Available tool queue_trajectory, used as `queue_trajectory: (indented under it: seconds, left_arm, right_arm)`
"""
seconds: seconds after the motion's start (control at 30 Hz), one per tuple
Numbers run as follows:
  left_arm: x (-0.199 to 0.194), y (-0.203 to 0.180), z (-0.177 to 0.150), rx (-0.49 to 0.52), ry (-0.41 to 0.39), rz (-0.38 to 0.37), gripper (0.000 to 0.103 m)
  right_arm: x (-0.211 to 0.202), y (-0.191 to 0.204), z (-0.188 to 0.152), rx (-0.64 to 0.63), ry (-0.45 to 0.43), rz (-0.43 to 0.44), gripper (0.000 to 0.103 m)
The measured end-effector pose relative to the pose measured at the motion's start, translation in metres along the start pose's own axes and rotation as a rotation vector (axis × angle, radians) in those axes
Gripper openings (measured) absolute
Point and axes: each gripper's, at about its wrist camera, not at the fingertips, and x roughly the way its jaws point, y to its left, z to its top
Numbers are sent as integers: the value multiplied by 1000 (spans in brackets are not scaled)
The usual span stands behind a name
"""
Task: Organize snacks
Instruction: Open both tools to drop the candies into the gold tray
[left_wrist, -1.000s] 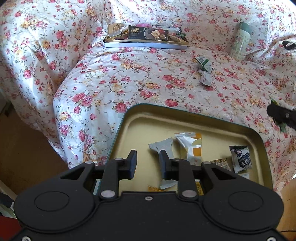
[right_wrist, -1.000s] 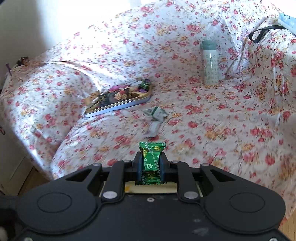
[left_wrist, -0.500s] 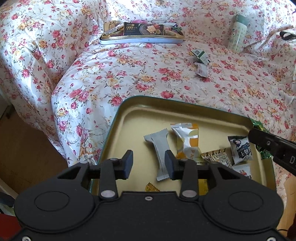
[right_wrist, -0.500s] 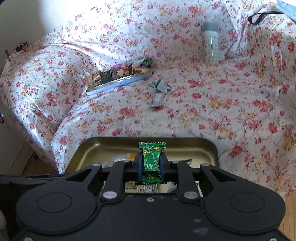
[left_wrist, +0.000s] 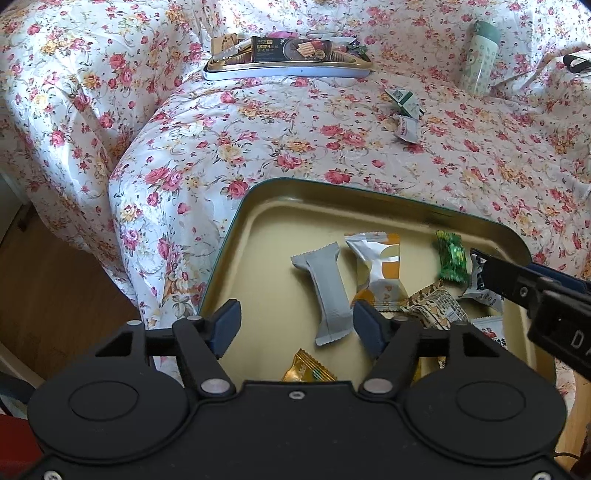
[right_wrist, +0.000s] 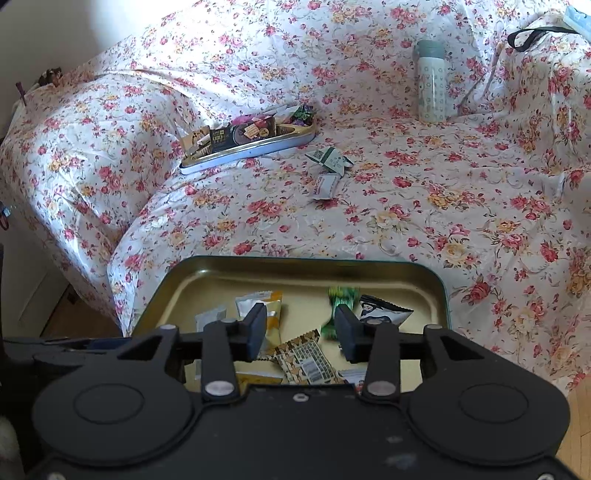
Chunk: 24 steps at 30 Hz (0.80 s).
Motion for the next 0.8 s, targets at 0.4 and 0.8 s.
queue_trajectory:
  seconds: [0.4, 0.8]
  left_arm:
    - [7, 1, 1, -31, 111, -16, 71]
    - [8, -7, 14, 11, 251, -63, 71]
  right_arm:
    - [3, -2, 0, -16, 44, -58, 62]
    - [20, -8, 11, -15, 181, -37, 67]
